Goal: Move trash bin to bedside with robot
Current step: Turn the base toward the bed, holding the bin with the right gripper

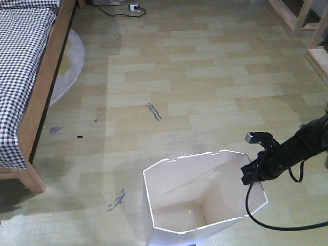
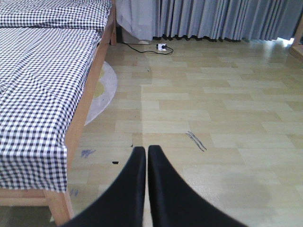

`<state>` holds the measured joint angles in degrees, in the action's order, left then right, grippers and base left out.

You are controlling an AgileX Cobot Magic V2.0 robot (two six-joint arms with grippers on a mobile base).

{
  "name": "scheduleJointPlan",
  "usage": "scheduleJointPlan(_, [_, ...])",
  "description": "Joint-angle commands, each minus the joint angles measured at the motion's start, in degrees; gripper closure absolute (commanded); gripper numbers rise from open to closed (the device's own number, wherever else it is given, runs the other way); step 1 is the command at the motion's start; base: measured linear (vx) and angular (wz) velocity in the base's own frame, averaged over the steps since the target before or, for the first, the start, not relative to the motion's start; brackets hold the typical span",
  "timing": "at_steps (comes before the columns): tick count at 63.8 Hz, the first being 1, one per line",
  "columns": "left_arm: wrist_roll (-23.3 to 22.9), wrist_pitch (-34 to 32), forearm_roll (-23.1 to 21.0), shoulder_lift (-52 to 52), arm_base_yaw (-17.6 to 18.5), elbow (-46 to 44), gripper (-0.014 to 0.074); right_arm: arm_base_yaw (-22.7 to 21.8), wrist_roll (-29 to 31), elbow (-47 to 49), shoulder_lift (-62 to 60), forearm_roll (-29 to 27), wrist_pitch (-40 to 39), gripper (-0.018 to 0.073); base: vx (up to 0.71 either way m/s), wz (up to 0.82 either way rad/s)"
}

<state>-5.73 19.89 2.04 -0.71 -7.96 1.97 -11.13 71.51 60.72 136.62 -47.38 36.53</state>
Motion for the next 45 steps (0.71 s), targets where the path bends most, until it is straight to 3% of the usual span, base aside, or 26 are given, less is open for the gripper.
scheduleJointPlan(1, [-0.25, -3.76, -0.13, -0.81, 0.17, 0.19, 0.0603, -0.20, 0.38, 0.59, -4.19, -3.72, 9.91, 0.0562, 0.30, 0.07])
scheduleJointPlan(45, [-0.25, -3.76, -0.13, -0.81, 0.17, 0.19, 0.0603, -0.20, 0.38, 0.59, -4.19, -3.72, 9.91, 0.0562, 0.32, 0.05])
